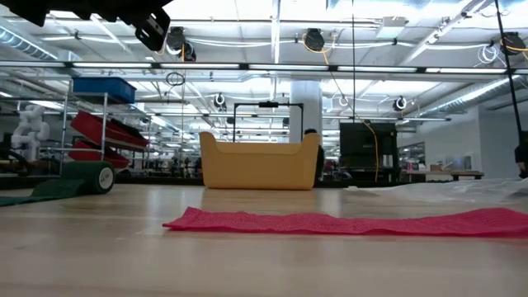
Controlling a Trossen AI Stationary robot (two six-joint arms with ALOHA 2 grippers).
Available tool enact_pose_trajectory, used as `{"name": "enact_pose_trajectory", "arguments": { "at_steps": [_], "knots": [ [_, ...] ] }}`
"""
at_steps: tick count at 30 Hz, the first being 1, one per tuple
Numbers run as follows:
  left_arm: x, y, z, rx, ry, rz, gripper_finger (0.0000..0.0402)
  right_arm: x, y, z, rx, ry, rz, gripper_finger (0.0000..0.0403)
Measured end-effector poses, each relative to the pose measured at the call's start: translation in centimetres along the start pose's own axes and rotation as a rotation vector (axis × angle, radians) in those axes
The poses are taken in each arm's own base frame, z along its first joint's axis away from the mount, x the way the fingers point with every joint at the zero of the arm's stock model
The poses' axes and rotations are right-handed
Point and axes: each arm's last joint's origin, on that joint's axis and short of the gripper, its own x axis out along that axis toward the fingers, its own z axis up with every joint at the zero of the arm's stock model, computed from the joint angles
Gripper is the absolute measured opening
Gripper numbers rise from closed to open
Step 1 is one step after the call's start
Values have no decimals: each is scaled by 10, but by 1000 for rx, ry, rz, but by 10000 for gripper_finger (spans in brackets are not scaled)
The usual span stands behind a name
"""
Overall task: Roll bandage
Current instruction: Roll the red bandage
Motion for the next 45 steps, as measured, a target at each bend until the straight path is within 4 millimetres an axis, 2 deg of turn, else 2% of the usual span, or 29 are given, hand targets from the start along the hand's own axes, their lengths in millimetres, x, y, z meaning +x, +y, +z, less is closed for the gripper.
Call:
{"name": "enact_pose_trajectory", "arguments": {
  "at_steps": [4,8,18,23,34,39,45],
  "knots": [
    [0,0,0,0,0,0,18,0,0,0,-21,8,-2,239],
    [0,0,0,1,0,0,18,0,-4,0,-27,4,-40,253],
    [0,0,0,1,0,0,18,-24,-7,8,-56,-82,-51,237],
    [0,0,0,1,0,0,18,-19,4,5,-173,-100,-7,236],
    [0,0,0,1,1,-1,18,5,17,-3,-283,-85,-151,235],
    [0,0,0,1,-1,11,18,4,16,-2,-273,-83,-169,235],
    [0,0,0,1,-1,15,18,-8,15,1,-283,-91,-183,235]
  ]
}}
